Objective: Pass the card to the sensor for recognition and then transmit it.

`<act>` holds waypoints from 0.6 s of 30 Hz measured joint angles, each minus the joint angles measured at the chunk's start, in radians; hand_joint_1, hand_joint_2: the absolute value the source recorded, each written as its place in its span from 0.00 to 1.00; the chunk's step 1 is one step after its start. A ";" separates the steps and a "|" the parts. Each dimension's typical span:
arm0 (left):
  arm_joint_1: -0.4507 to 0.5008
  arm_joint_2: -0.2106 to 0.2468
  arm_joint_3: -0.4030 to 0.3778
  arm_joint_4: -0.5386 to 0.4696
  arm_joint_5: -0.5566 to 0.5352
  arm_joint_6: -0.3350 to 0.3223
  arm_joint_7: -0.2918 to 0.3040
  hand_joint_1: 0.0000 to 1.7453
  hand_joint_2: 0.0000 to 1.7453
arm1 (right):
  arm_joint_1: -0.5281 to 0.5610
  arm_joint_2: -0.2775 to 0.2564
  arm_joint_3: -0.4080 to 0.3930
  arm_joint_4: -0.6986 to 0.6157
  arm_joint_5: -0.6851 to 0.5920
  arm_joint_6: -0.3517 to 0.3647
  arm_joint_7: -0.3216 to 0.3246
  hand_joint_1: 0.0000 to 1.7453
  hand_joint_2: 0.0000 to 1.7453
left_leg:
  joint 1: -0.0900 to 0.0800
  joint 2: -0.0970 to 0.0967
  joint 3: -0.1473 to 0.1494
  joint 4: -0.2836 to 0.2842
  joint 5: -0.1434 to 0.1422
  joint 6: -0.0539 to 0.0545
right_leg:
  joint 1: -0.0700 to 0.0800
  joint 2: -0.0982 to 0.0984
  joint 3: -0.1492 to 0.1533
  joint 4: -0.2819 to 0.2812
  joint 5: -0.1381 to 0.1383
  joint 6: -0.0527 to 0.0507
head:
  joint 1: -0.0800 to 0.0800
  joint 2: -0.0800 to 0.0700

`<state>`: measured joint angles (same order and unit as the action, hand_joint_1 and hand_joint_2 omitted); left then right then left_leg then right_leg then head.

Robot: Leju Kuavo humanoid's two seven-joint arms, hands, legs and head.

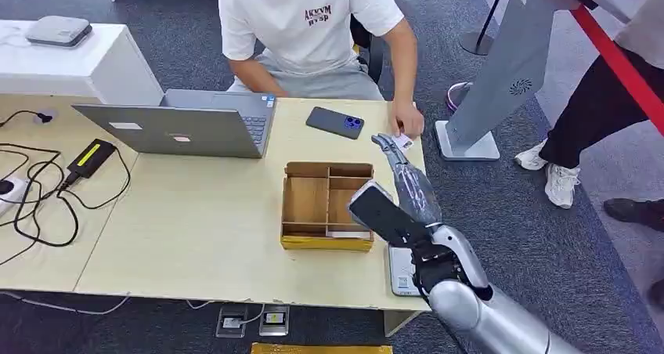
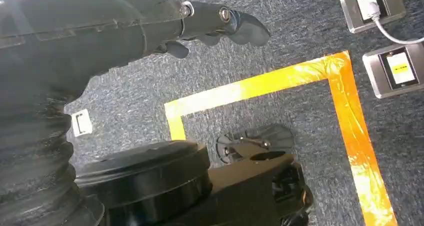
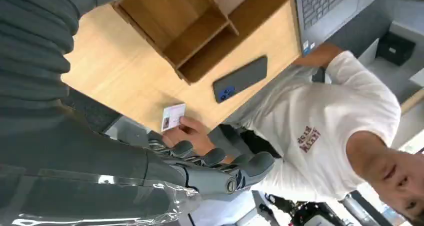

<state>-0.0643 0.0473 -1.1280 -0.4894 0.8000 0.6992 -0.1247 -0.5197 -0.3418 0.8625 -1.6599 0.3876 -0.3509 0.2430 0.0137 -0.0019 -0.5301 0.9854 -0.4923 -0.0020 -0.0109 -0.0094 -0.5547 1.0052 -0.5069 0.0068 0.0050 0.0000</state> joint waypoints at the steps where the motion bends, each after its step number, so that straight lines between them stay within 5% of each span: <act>1: 0.000 0.000 0.000 0.001 0.000 0.000 0.000 0.00 1.00 | 0.019 -0.002 -0.002 -0.020 0.017 0.010 -0.002 0.00 1.00 | 0.000 0.000 0.000 0.000 0.000 0.000 | 0.000 0.000 0.000 0.000 0.000 0.000 | 0.000 0.000; 18: -0.005 -0.006 0.000 0.017 -0.016 0.000 0.005 0.00 1.00 | 0.203 -0.006 -0.019 -0.110 0.234 0.140 0.037 0.00 1.00 | 0.000 0.000 0.000 0.000 0.000 0.000 | 0.000 0.001 0.000 0.000 0.000 0.000 | 0.000 0.000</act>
<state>-0.0689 0.0408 -1.1280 -0.4726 0.7835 0.6992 -0.1202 -0.3171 -0.3479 0.8434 -1.7697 0.6215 -0.2109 0.2804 0.0137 -0.0020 -0.5304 0.9855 -0.4925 -0.0022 -0.0110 -0.0088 -0.5545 1.0052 -0.5068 0.0068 0.0053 0.0000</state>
